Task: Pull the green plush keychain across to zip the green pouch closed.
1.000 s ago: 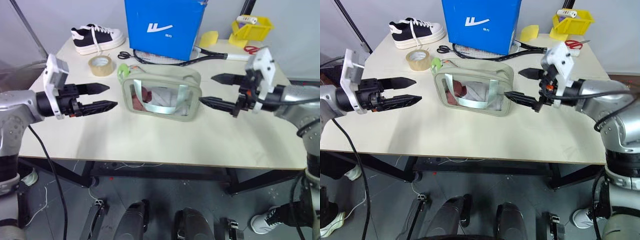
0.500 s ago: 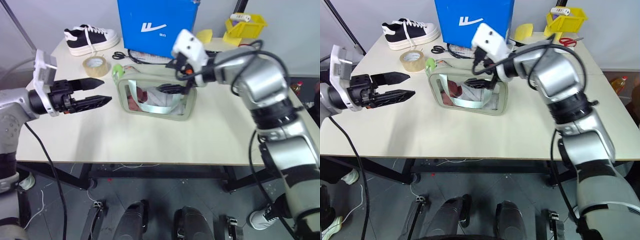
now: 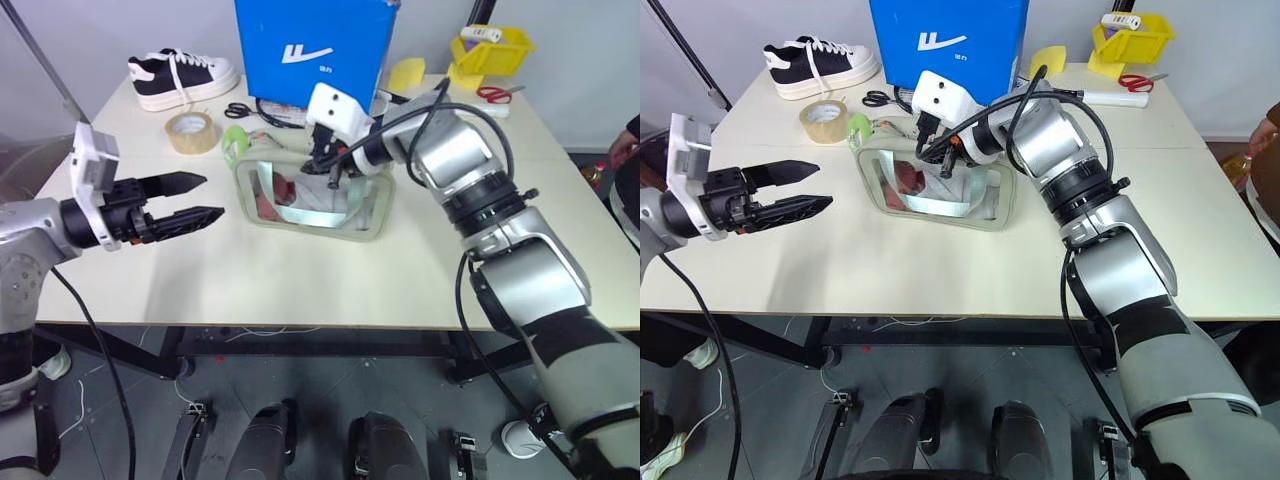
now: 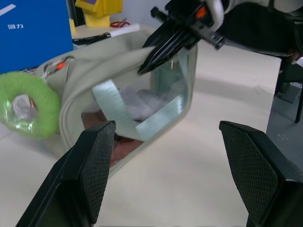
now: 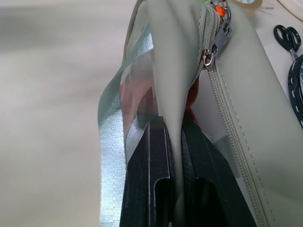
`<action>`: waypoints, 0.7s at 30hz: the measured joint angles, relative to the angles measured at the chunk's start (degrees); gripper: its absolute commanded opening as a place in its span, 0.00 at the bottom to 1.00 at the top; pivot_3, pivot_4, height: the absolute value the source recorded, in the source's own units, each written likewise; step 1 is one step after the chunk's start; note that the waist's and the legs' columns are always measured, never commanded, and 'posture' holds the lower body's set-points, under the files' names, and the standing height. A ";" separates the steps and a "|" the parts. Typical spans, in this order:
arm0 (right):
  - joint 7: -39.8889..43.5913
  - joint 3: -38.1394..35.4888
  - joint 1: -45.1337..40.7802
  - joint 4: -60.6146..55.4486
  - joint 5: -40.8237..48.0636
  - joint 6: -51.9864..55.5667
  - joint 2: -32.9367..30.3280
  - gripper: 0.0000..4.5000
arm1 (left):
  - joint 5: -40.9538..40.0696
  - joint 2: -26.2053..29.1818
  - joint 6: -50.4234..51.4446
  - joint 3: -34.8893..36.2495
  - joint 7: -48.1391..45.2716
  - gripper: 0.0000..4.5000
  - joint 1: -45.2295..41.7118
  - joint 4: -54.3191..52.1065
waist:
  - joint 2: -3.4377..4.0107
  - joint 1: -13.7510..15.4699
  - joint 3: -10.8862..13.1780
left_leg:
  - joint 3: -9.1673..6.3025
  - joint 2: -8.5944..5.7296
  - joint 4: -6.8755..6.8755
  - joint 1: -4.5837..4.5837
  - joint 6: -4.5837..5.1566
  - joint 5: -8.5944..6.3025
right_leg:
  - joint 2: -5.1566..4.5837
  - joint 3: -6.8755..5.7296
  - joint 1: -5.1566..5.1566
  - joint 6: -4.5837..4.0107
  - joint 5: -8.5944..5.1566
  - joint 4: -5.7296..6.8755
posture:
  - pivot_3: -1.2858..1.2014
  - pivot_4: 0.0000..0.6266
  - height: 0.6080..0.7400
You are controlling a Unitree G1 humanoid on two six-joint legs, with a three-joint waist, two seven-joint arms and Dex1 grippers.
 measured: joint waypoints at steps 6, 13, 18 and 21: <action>4.22 -1.98 5.98 -17.24 2.42 8.20 -5.84 0.00 | 0.25 -0.14 -0.16 -0.32 0.72 0.83 -1.08 1.02 | -0.01 0.11 0.00 | 0.08 0.01 0.01 0.01 0.10 -0.06 | -0.01 0.06 -0.01 0.00 0.00 0.00 | 0.52 0.24 0.82; 3.37 -2.19 14.22 -34.86 5.59 17.74 -8.01 0.00 | 0.39 -0.67 -0.55 -0.98 0.73 0.83 -2.11 1.52 | -0.02 -0.03 -0.01 | 0.09 0.07 0.05 0.04 0.16 -0.09 | -0.03 0.11 -0.03 -0.02 0.01 0.08 | 0.52 0.24 0.82; 0.96 -2.28 16.20 -40.28 6.67 21.32 -8.35 0.48 | 0.82 -0.70 -0.97 -1.40 0.54 0.83 -2.19 1.80 | -0.02 0.08 -0.01 | 0.09 0.08 0.08 0.06 0.22 -0.06 | -0.02 0.12 -0.02 -0.05 0.06 0.08 | 0.52 0.24 0.82; 0.58 -3.88 16.66 -42.01 8.31 22.74 -9.50 0.83 | 1.07 -0.68 -1.13 -1.95 -0.04 0.83 -2.74 2.43 | -0.02 0.30 -0.01 | 0.09 0.08 0.10 0.05 0.24 -0.06 | -0.03 0.12 -0.01 -0.04 0.08 0.08 | 0.52 0.24 0.82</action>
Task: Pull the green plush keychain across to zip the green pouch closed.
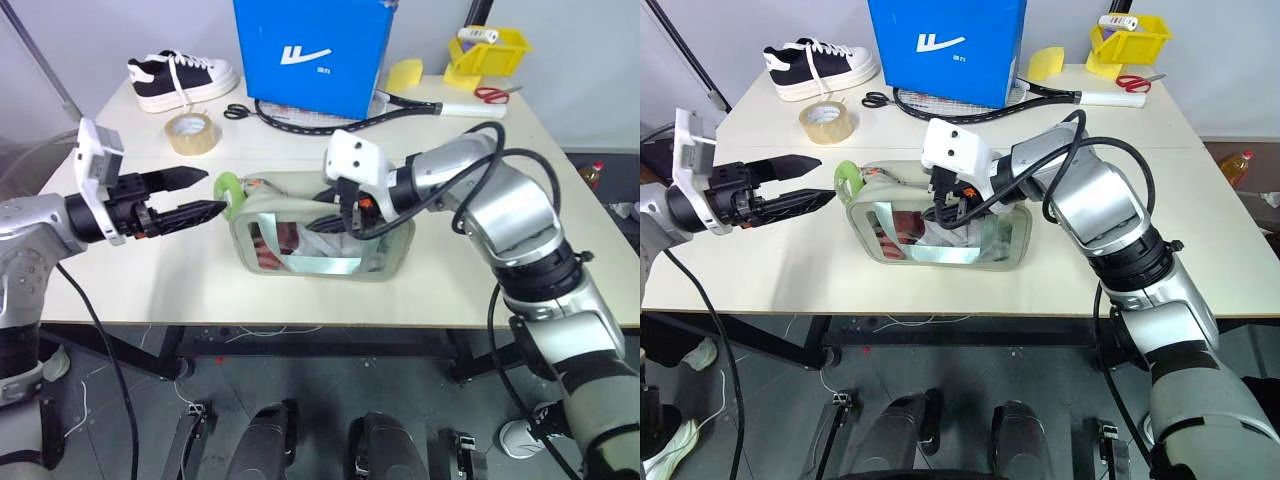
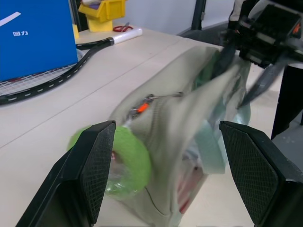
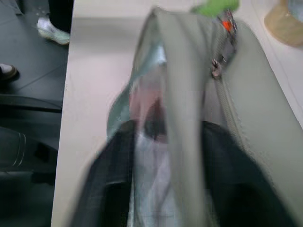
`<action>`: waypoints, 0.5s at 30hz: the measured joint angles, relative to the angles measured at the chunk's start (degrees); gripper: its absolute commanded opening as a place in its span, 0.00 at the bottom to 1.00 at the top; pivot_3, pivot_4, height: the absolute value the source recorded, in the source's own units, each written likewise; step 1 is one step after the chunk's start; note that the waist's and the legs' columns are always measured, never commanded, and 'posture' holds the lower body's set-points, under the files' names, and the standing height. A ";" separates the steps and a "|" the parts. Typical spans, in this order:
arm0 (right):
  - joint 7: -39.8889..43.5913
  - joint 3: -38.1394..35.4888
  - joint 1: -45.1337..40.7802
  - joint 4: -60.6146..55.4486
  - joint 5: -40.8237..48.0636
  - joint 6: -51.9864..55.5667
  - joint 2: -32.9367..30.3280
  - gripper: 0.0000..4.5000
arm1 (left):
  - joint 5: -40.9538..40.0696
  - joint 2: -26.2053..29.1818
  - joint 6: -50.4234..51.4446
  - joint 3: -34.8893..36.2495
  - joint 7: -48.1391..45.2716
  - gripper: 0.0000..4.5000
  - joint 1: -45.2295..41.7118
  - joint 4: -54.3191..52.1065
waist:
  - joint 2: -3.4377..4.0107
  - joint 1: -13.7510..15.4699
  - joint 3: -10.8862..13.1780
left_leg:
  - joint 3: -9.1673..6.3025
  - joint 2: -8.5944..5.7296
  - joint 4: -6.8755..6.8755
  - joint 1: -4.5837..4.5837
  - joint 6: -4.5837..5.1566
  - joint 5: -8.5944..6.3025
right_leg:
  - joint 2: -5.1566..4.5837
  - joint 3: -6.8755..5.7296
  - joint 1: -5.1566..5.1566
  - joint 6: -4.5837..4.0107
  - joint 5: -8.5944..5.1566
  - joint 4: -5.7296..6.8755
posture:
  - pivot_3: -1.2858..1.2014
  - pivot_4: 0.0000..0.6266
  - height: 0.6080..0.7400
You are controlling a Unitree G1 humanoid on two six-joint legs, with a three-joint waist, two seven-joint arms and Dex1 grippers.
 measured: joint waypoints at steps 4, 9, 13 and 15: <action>-0.07 -4.33 -0.02 -2.04 2.45 1.90 -4.09 0.98 | 0.90 0.22 -0.45 -0.49 -0.62 0.83 -1.16 2.61 | -0.02 0.04 0.00 | 0.01 -0.03 0.05 0.00 0.04 -0.01 | -0.01 0.00 0.05 0.03 0.02 -0.02 | 0.52 0.24 0.82; 0.81 -7.56 2.34 -5.73 4.90 2.12 -10.42 0.98 | 3.08 0.30 -1.80 -0.84 -1.15 0.83 -1.52 6.47 | -0.03 -0.08 0.00 | 0.01 0.00 0.03 0.01 0.06 -0.03 | -0.02 0.00 0.04 0.03 0.02 -0.02 | 0.52 0.24 0.82; 1.44 -7.98 7.81 -7.33 5.51 0.61 -14.01 0.87 | 5.28 -0.17 -3.88 -1.14 -0.89 0.83 -0.73 8.31 | -0.03 -0.14 -0.01 | 0.04 0.00 0.03 0.02 0.08 -0.03 | -0.05 0.00 0.04 0.03 0.02 -0.02 | 0.52 0.24 0.82; 1.32 -7.42 9.18 -7.27 5.41 -0.51 -14.42 0.69 | 5.74 -1.32 -4.26 -1.15 0.06 0.83 -0.61 9.21 | -0.03 -0.11 -0.01 | 0.04 0.02 0.03 0.02 0.08 -0.03 | -0.04 0.00 0.03 0.03 0.02 -0.02 | 0.52 0.24 0.82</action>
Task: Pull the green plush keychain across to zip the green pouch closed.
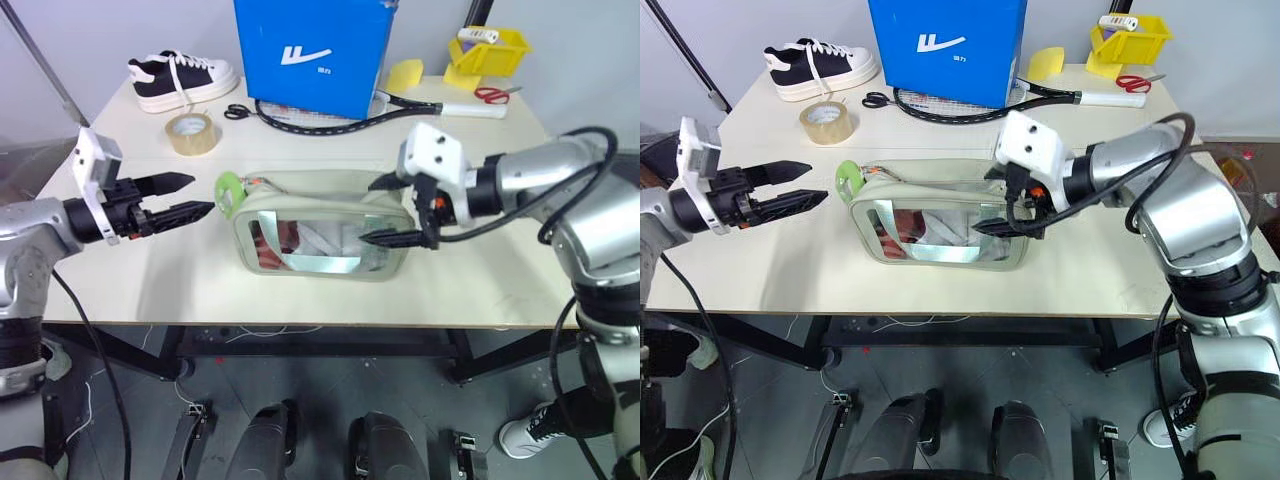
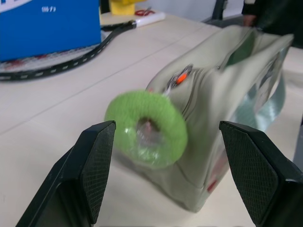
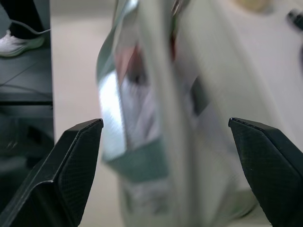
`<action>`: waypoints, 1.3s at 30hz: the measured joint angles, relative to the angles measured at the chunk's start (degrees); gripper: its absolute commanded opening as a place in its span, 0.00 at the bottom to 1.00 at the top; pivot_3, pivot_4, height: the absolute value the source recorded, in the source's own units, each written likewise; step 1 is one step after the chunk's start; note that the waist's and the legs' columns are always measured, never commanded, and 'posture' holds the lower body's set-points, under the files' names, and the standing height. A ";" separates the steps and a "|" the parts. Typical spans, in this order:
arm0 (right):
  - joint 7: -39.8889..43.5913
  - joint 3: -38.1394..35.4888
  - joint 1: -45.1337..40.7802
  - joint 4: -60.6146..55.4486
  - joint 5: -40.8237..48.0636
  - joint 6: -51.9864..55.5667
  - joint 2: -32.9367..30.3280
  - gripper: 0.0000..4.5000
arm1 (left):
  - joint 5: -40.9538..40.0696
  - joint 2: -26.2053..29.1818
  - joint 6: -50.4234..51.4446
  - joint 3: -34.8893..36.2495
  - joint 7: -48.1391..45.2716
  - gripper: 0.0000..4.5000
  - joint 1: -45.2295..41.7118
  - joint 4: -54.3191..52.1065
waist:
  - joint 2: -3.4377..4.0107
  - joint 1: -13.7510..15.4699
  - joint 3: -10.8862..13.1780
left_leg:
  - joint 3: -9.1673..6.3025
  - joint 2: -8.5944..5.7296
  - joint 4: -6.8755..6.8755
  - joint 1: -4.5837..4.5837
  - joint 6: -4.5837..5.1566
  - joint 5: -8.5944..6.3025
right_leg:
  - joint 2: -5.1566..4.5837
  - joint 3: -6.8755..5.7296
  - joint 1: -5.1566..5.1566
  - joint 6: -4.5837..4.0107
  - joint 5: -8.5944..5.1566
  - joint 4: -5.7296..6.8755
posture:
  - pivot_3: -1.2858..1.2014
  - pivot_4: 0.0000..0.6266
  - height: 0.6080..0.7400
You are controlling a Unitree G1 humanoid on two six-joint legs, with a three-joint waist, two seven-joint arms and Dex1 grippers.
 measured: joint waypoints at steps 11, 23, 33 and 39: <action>-0.90 0.69 0.57 1.37 -1.00 -4.21 -0.04 0.02 | 0.98 -5.24 1.10 -0.21 6.41 0.83 2.69 0.21 | -0.02 0.08 0.00 | 0.01 0.01 0.04 0.00 0.00 0.00 | -0.01 0.00 0.04 -0.01 0.01 -0.01 | 0.52 0.24 0.82; -0.95 0.74 1.53 1.60 -1.03 -7.06 -0.08 0.02 | 0.81 -11.04 4.13 0.04 13.53 0.83 -4.99 7.36 | -0.04 0.02 0.00 | 0.00 0.02 0.22 0.00 -0.04 0.02 | 0.02 -0.01 0.12 0.02 0.05 0.00 | 0.52 0.24 0.82; -1.71 0.59 2.21 0.91 -0.92 -7.20 -0.29 0.00 | 3.71 -13.24 2.56 -2.80 12.77 0.00 -9.26 12.97 | -0.06 0.08 0.00 | -0.01 0.02 0.36 -0.01 -0.05 0.02 | 0.02 -0.01 0.18 0.06 0.10 0.00 | 0.52 0.24 0.82; -2.31 0.59 2.21 0.91 -0.88 -7.17 -0.22 0.00 | 3.39 -12.46 2.35 -2.34 10.84 0.00 -9.61 12.44 | -0.07 0.03 0.00 | 0.00 0.02 0.36 -0.02 -0.09 0.04 | 0.02 -0.01 0.17 0.05 0.10 0.00 | 0.52 0.24 0.82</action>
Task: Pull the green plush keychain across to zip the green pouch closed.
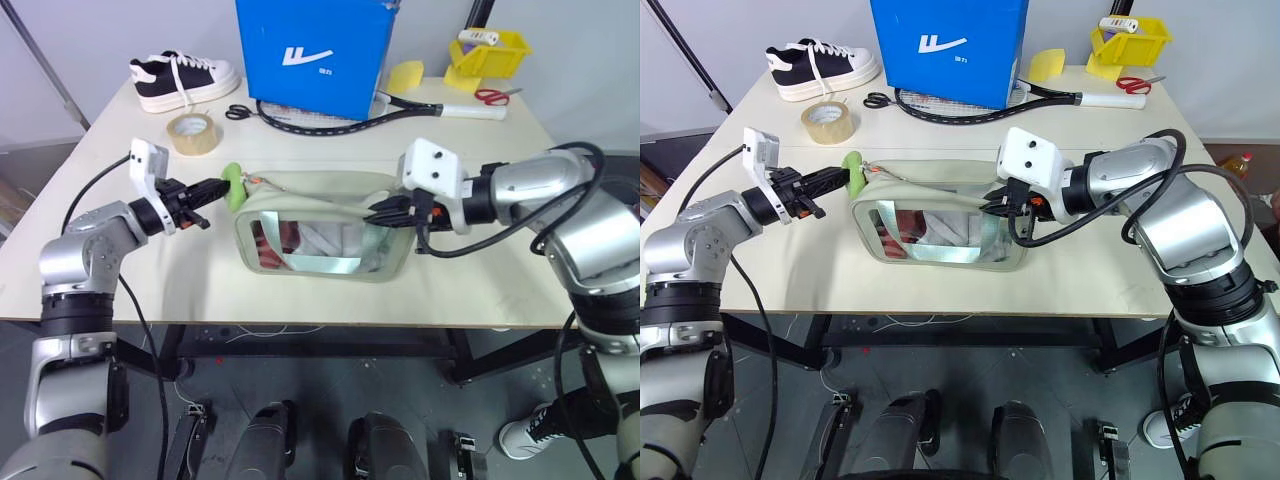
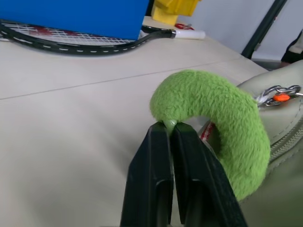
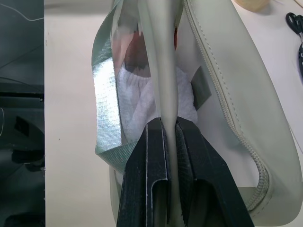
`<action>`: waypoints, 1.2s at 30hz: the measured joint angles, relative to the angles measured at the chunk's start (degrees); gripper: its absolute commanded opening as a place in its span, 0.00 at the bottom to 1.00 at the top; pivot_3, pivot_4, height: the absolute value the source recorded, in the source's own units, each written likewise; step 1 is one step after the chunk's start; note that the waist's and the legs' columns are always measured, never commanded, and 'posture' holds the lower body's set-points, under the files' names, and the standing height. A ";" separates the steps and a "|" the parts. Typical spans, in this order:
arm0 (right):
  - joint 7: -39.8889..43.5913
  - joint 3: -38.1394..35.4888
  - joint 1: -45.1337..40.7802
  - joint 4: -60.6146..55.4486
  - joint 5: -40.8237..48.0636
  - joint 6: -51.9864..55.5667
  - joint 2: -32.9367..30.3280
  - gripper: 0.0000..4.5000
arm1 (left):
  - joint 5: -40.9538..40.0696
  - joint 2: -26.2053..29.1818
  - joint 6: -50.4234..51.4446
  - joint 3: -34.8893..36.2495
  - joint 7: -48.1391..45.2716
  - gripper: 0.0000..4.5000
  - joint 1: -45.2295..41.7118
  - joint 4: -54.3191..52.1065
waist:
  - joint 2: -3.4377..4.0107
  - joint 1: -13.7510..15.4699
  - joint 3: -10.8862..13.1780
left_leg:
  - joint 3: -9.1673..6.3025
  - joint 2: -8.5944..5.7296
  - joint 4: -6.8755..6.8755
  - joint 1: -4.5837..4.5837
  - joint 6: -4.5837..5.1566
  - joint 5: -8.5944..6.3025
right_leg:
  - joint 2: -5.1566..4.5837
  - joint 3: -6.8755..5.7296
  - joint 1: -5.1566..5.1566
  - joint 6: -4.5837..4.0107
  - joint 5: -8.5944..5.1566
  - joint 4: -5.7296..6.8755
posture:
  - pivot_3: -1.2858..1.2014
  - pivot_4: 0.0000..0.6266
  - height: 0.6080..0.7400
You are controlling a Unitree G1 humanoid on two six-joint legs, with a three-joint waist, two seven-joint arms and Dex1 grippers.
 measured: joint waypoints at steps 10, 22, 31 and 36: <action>-1.08 0.08 0.01 0.09 -0.04 0.02 1.55 0.00 | -6.48 0.34 6.32 0.87 -1.37 0.07 -7.95 -9.91 | -0.03 0.48 0.01 | -0.03 -0.01 0.26 -0.02 0.09 -0.06 | 0.00 -0.01 0.16 0.10 0.05 -0.01 | 0.52 0.24 0.82; -2.07 0.21 0.00 0.74 -0.19 0.43 1.99 0.00 | 0.78 -0.59 4.36 -10.66 -5.47 0.99 -11.56 -5.89 | -0.04 0.02 0.02 | 0.05 -0.03 0.28 -0.04 0.11 -0.07 | 0.00 0.05 0.11 0.19 0.11 -0.04 | 0.52 0.24 0.82; -2.74 0.24 -0.03 0.98 -0.41 0.93 2.36 0.00 | -0.90 10.58 2.78 -3.21 -13.53 0.99 -6.84 -5.68 | -0.03 -0.12 0.03 | 0.10 -0.01 0.25 -0.05 0.15 -0.10 | -0.03 0.09 0.05 0.19 0.11 -0.06 | 0.52 0.24 0.82; -3.13 0.31 -0.23 1.52 -0.71 0.96 2.55 0.00 | -4.67 12.96 3.25 -1.72 -20.10 0.99 2.97 -14.02 | -0.03 0.18 0.03 | 0.08 0.00 0.29 -0.05 0.42 -0.28 | -0.06 0.10 0.11 0.18 0.12 -0.14 | 0.52 0.24 0.82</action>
